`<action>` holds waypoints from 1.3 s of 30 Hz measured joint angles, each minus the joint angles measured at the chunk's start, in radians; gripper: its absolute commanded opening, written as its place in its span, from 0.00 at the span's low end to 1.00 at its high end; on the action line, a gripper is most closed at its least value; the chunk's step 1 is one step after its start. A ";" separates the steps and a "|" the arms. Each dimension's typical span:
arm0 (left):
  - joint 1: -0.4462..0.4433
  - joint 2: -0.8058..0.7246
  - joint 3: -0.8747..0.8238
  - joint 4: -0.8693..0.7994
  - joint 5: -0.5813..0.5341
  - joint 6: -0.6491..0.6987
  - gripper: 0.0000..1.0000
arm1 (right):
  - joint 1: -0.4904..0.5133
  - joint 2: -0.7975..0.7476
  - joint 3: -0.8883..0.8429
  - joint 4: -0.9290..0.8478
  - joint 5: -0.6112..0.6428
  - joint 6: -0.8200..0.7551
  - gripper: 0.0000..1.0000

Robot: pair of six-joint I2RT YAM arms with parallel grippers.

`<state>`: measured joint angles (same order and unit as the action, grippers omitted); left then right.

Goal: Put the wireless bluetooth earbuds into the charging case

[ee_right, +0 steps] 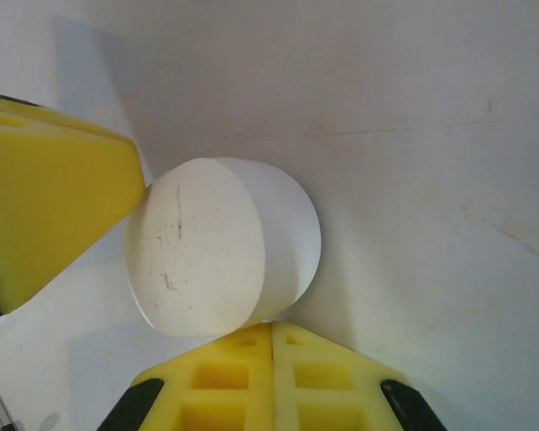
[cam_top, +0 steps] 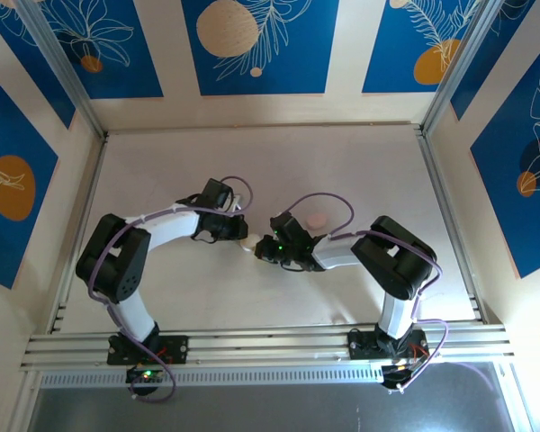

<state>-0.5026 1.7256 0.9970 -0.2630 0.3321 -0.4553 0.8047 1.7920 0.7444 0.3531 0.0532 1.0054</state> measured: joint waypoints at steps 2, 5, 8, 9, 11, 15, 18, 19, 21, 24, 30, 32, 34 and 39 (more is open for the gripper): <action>0.000 -0.026 -0.007 0.000 -0.003 -0.006 0.12 | 0.000 -0.021 -0.016 -0.004 0.000 0.000 0.05; 0.000 -0.093 -0.021 -0.003 -0.019 -0.009 0.19 | 0.001 -0.071 -0.039 -0.019 0.001 -0.001 0.07; 0.000 -0.184 -0.036 -0.007 -0.041 -0.013 0.27 | 0.006 -0.147 -0.056 -0.056 0.008 -0.012 0.11; 0.000 -0.211 -0.042 -0.007 -0.049 -0.016 0.30 | 0.009 -0.177 -0.063 -0.071 0.015 -0.017 0.13; 0.000 -0.287 -0.060 -0.011 -0.064 -0.017 0.37 | 0.018 -0.262 -0.079 -0.112 0.037 -0.030 0.19; -0.001 -0.448 -0.101 -0.037 -0.089 -0.024 0.45 | 0.036 -0.430 -0.104 -0.200 0.084 -0.063 0.28; -0.003 -0.568 -0.113 -0.080 -0.101 -0.026 0.51 | 0.046 -0.564 -0.117 -0.282 0.121 -0.085 0.35; -0.004 -0.607 -0.114 -0.095 -0.105 -0.026 0.55 | 0.048 -0.613 -0.119 -0.316 0.134 -0.096 0.38; -0.006 -0.686 -0.119 -0.121 -0.110 -0.031 0.62 | 0.053 -0.697 -0.124 -0.374 0.158 -0.110 0.45; -0.009 -0.809 -0.132 -0.157 -0.118 -0.037 0.74 | 0.058 -0.838 -0.136 -0.466 0.193 -0.126 0.53; -0.013 -1.025 -0.179 -0.213 -0.134 -0.050 1.00 | 0.059 -1.072 -0.158 -0.637 0.235 -0.152 0.74; -0.013 -1.073 -0.196 -0.222 -0.143 -0.051 1.00 | 0.059 -1.117 -0.159 -0.683 0.242 -0.157 0.80; -0.013 -1.108 -0.212 -0.222 -0.152 -0.052 1.00 | 0.059 -1.138 -0.159 -0.715 0.247 -0.162 0.86; -0.013 -1.120 -0.245 -0.212 -0.170 -0.052 1.00 | 0.056 -1.128 -0.161 -0.749 0.250 -0.172 0.99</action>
<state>-0.5156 0.6056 0.7521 -0.4755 0.1619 -0.5076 0.8612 0.6640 0.5838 -0.3962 0.3035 0.8337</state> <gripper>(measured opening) 0.997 0.987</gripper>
